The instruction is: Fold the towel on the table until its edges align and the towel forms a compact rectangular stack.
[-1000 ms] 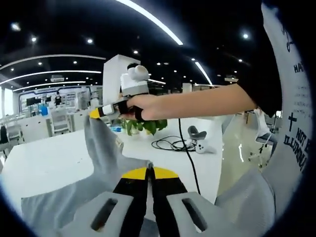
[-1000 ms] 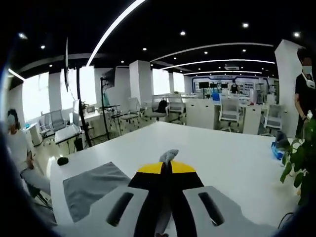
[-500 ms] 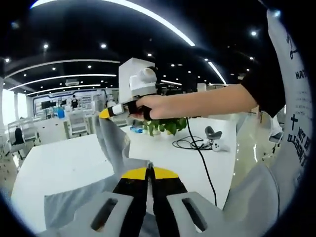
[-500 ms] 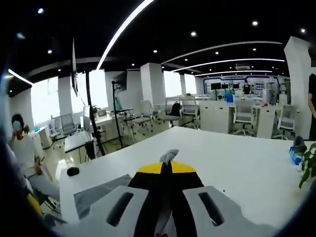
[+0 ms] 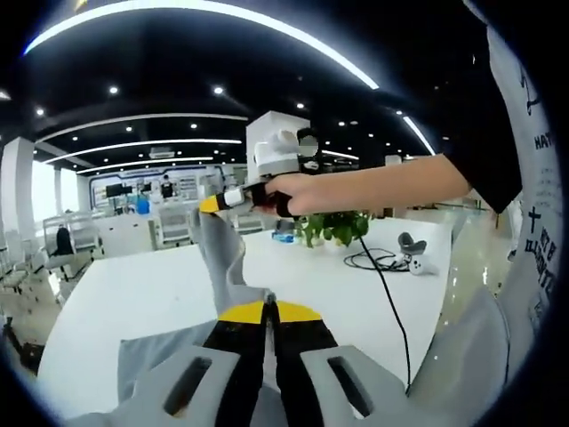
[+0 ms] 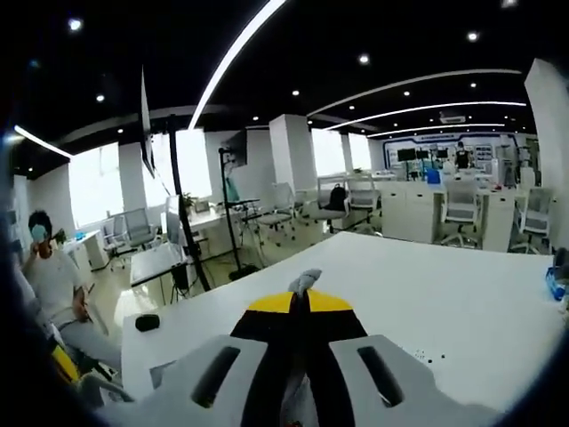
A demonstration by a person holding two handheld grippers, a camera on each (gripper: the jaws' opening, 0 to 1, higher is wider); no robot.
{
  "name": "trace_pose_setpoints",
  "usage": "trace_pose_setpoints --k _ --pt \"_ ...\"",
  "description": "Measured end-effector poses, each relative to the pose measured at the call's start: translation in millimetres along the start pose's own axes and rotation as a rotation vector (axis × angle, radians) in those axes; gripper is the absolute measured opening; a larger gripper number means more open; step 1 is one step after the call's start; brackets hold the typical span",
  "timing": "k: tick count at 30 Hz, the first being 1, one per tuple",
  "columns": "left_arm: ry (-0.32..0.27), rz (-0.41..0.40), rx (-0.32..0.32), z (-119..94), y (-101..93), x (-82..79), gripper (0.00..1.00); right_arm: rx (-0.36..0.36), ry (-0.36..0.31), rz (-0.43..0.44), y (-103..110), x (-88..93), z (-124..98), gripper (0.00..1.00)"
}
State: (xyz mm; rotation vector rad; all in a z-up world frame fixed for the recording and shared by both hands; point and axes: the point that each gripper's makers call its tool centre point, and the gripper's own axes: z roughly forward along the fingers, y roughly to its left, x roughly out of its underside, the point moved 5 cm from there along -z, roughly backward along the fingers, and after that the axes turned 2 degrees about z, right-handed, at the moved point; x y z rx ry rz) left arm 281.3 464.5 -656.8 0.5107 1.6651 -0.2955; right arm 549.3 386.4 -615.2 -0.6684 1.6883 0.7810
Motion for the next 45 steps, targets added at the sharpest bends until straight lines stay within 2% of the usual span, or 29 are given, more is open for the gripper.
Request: trace_pose_setpoints --k 10,16,24,29,37,45 --pt "0.015 -0.043 -0.104 -38.1 30.8 21.7 0.02 -0.031 0.023 0.045 24.9 10.0 38.0 0.01" --pt "0.009 -0.108 -0.167 -54.7 49.4 39.6 0.02 -0.040 0.055 0.043 40.0 19.4 56.6 0.01" --pt "0.001 -0.170 -0.211 -65.0 57.2 53.7 0.02 -0.072 0.099 0.016 61.7 26.7 79.9 0.01" --pt "-0.034 -0.212 -0.263 -72.7 62.9 59.9 0.02 -0.083 0.126 0.002 71.2 33.5 91.5 0.01" --pt "-0.021 -0.305 -0.408 -85.2 74.5 84.2 0.02 -0.087 0.168 -0.009 80.2 53.9 120.5 0.01" --pt "0.000 -0.344 -0.465 -86.9 80.9 109.2 0.02 -0.095 0.225 -0.002 80.7 83.3 146.0 0.01"
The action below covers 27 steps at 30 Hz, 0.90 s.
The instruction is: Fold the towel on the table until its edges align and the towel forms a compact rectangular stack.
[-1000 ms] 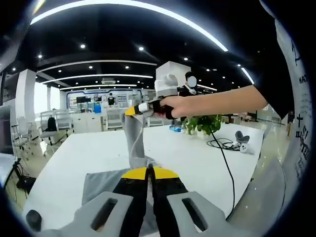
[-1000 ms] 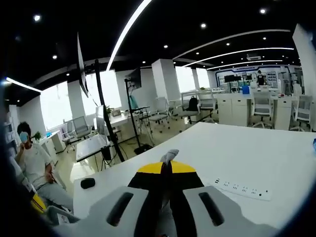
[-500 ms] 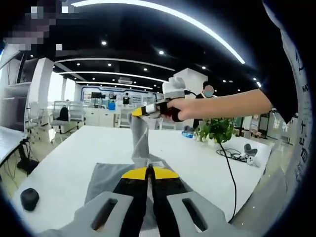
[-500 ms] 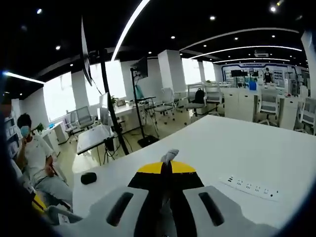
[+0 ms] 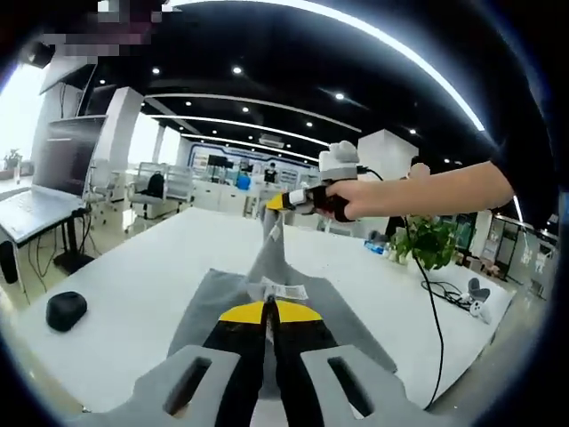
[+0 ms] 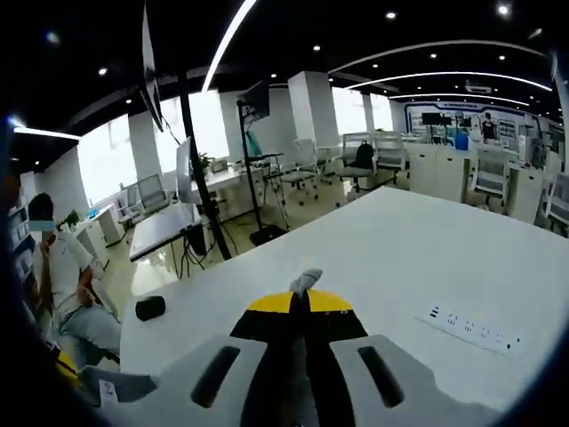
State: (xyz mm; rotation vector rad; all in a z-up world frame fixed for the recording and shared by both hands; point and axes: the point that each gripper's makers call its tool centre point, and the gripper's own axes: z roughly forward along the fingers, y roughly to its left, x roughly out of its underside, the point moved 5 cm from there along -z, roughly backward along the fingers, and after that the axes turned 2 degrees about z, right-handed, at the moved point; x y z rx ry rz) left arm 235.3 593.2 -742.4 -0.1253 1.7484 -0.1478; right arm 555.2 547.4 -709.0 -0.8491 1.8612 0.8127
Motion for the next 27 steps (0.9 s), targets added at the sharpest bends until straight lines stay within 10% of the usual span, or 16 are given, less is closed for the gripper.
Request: trace_pose_setpoints --k 27 --pt "0.101 -0.108 -0.233 17.4 60.0 82.5 0.02 0.108 0.131 -0.099 19.3 85.4 119.4 0.02"
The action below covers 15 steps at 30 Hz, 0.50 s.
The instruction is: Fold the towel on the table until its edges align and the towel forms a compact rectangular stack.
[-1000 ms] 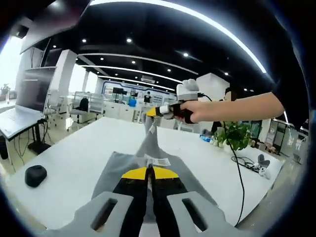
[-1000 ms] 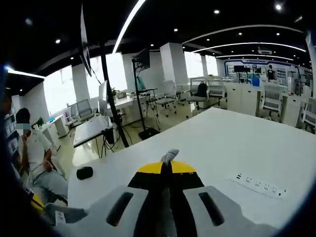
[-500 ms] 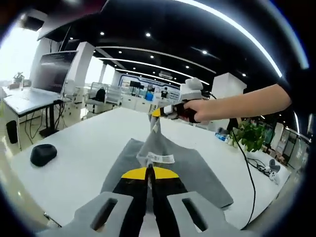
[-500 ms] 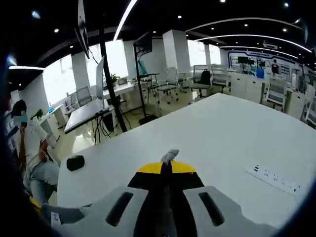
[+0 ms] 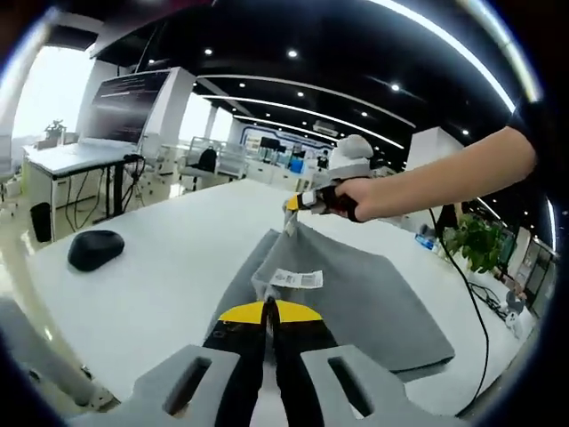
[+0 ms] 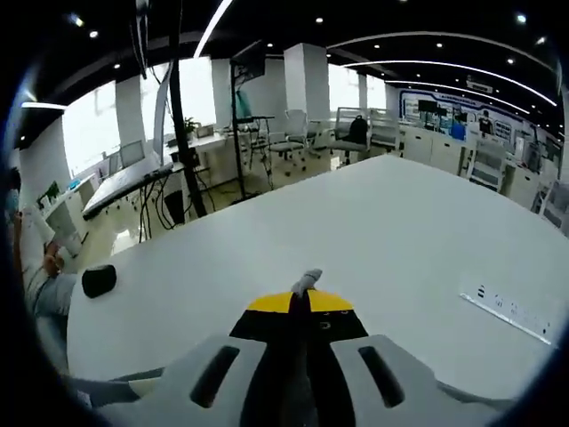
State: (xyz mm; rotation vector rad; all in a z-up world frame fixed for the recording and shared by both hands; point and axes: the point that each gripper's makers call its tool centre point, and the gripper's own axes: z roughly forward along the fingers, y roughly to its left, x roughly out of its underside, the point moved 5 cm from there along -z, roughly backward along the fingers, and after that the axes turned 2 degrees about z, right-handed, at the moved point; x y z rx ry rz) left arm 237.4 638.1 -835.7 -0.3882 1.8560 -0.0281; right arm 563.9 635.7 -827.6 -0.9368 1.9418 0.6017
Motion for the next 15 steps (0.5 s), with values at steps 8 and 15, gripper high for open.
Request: trace_pose_setpoints --k 8,15 --pt "0.044 -0.047 -0.051 11.7 18.6 16.6 0.02 0.026 0.003 -0.048 9.0 11.4 23.4 0.00" --pt "0.068 -0.115 -0.093 12.7 26.1 24.8 0.04 -0.006 0.024 -0.075 11.5 13.6 28.4 0.00"
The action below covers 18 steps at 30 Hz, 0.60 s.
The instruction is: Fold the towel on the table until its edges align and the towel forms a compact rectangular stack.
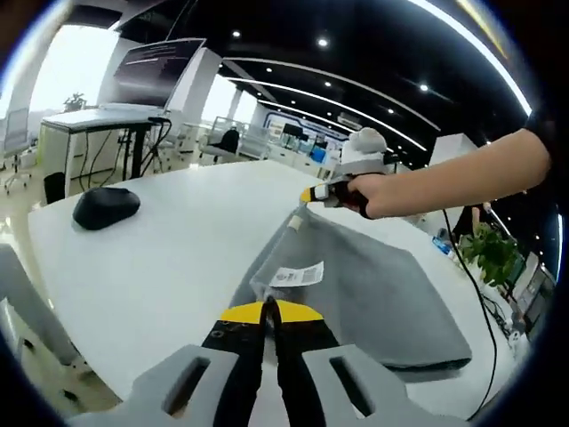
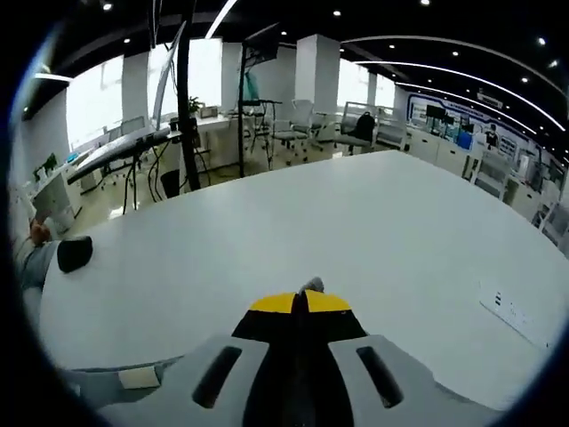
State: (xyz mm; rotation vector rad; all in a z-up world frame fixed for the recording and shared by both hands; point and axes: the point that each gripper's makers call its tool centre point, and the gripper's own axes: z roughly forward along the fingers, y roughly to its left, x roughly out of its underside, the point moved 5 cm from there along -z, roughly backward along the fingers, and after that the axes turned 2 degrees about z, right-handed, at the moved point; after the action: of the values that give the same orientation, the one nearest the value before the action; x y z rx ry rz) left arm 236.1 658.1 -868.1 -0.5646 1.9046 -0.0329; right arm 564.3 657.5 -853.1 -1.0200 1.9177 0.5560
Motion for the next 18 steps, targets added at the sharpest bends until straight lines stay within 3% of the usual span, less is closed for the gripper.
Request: trace_pose_setpoints --k 2,4,7,11,18 --pt "-0.054 -0.016 -0.063 -1.0 8.0 -6.7 0.15 -0.002 0.005 0.007 -3.1 1.7 -2.1 0.00" --pt "-0.048 -0.016 -0.054 -2.2 7.6 -7.9 0.23 -0.008 0.000 0.013 -5.0 3.0 -6.4 0.00" --pt "-0.014 -0.006 -0.027 1.9 5.3 -7.2 0.25 -0.054 0.011 -0.029 -4.8 3.2 -4.0 0.04" --pt "0.002 0.030 -0.015 5.3 2.9 -6.5 0.27 -0.068 0.005 -0.034 -9.5 1.0 -4.8 0.24" --pt "0.008 0.055 -0.021 8.3 5.5 -7.5 0.31 -0.053 0.026 0.011 -24.2 10.2 -19.5 0.23"
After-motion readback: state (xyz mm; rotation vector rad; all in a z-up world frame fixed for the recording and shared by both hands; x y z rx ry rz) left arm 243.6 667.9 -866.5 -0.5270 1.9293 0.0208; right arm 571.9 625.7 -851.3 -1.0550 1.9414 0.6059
